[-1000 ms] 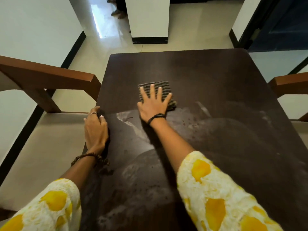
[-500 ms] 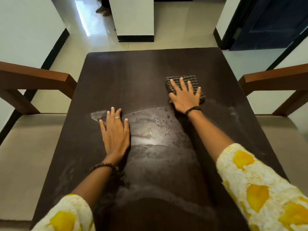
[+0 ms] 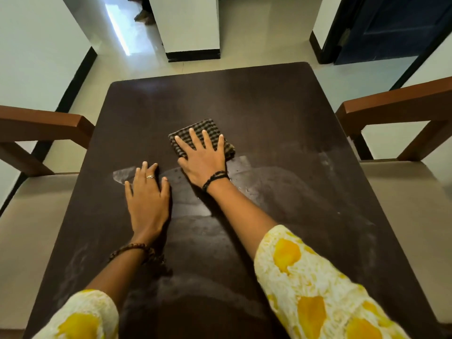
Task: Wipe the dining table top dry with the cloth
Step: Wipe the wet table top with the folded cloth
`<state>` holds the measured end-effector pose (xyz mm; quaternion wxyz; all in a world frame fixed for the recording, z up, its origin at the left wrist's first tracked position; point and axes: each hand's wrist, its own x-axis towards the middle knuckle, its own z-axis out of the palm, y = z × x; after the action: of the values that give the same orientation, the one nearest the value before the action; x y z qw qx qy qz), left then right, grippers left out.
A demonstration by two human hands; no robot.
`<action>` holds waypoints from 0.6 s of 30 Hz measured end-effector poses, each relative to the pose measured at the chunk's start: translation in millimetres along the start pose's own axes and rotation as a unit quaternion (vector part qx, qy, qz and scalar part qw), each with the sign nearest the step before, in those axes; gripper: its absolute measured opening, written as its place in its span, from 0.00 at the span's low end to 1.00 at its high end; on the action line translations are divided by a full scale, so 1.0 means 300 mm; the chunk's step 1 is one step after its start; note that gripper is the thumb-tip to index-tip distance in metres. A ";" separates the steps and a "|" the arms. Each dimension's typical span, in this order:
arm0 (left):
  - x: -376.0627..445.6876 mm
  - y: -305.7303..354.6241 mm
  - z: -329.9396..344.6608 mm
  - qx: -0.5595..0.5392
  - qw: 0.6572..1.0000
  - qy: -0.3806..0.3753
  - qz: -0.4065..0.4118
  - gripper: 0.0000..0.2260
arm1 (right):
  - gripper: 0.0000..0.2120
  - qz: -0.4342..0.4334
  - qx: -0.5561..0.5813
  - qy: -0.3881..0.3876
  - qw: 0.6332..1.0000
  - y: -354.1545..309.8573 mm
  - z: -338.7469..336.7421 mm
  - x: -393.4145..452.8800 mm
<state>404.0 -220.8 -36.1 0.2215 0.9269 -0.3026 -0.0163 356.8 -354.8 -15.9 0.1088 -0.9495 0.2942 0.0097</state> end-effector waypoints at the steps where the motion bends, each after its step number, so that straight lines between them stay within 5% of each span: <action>1: 0.000 0.005 0.000 0.002 1.000 0.000 0.001 0.20 | 0.25 -0.003 0.001 0.008 1.000 0.053 -0.006 -0.007; 10: -0.003 0.049 -0.012 -0.006 1.000 -0.012 -0.012 0.16 | 0.25 0.203 0.031 0.026 0.978 0.603 -0.116 -0.112; 15: -0.065 0.218 0.031 -0.069 0.994 -0.026 0.076 0.14 | 0.26 0.275 0.060 0.029 0.959 0.511 -0.115 -0.109; 18: -0.141 0.360 0.106 -0.110 0.987 -0.056 0.103 0.15 | 0.26 0.197 0.045 0.032 0.979 0.441 -0.093 -0.143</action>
<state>304.5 -287.2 -23.8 0.3049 0.8584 -0.4050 -0.0784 245.9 -443.2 -11.8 0.1379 -0.8668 0.4790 -0.0124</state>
